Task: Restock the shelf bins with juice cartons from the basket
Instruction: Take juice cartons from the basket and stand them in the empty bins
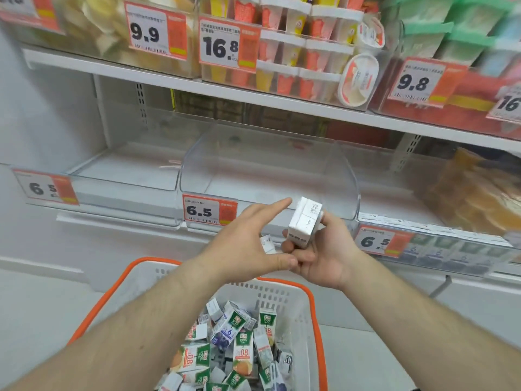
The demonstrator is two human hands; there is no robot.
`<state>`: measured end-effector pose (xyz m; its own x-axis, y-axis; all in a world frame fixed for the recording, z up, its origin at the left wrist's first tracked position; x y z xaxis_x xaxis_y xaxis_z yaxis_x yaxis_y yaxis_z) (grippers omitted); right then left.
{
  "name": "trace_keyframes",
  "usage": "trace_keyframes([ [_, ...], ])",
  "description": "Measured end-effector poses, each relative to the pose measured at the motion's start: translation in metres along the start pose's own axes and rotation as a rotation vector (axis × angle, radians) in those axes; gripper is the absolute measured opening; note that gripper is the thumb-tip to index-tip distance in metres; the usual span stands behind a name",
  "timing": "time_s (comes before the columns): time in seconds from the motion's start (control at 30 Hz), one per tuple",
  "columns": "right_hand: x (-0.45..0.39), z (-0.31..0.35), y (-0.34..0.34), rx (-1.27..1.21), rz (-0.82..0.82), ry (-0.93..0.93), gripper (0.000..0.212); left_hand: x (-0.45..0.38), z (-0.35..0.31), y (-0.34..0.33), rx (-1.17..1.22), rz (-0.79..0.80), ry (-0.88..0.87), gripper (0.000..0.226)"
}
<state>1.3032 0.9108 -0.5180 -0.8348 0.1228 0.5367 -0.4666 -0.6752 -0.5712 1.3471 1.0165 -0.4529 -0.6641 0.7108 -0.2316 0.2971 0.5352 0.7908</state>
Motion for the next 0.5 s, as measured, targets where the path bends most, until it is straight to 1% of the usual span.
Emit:
trace_keyframes([
  [0.07,0.000,-0.003,0.008,0.072,-0.006,-0.095,0.049,-0.006,-0.008,-0.003,0.010,0.008,-0.023,0.089],
  [0.13,-0.001,-0.001,0.013,0.140,0.012,-0.160,0.053,-0.013,-0.012,-0.002,0.049,-0.033,0.003,0.085],
  [0.23,0.001,0.010,0.016,0.220,0.053,-0.190,0.049,-0.025,-0.016,-0.005,0.095,-0.086,0.082,0.075],
  [0.3,0.005,0.014,0.021,0.277,0.042,-0.184,0.045,-0.031,-0.024,-0.012,0.126,-0.096,0.088,0.058],
  [0.37,0.007,0.019,0.028,0.297,0.021,-0.153,0.048,-0.035,-0.033,-0.018,0.140,-0.117,0.083,0.047],
  [0.43,0.007,0.029,0.038,0.333,-0.019,-0.085,0.056,-0.037,-0.036,-0.021,0.107,-0.171,0.094,0.038],
  [0.47,0.008,0.038,0.046,0.383,-0.074,-0.018,0.063,-0.038,-0.036,-0.021,0.095,-0.205,0.107,0.032],
  [0.5,0.014,0.053,0.054,0.458,-0.162,0.089,0.068,-0.038,-0.036,-0.021,0.081,-0.239,0.124,0.026],
])
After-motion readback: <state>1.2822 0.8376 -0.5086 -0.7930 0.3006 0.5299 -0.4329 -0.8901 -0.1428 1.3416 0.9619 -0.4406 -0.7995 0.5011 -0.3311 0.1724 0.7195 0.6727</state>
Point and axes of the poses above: each hand's wrist, its own x-axis away from the middle knuckle, its own y-axis out of the back of the hand, z = x × y, the point moved 10 cm from there along -x, towards the middle knuckle, and after that the axes turned 10 degrees about -x, right-handed, at the moved point
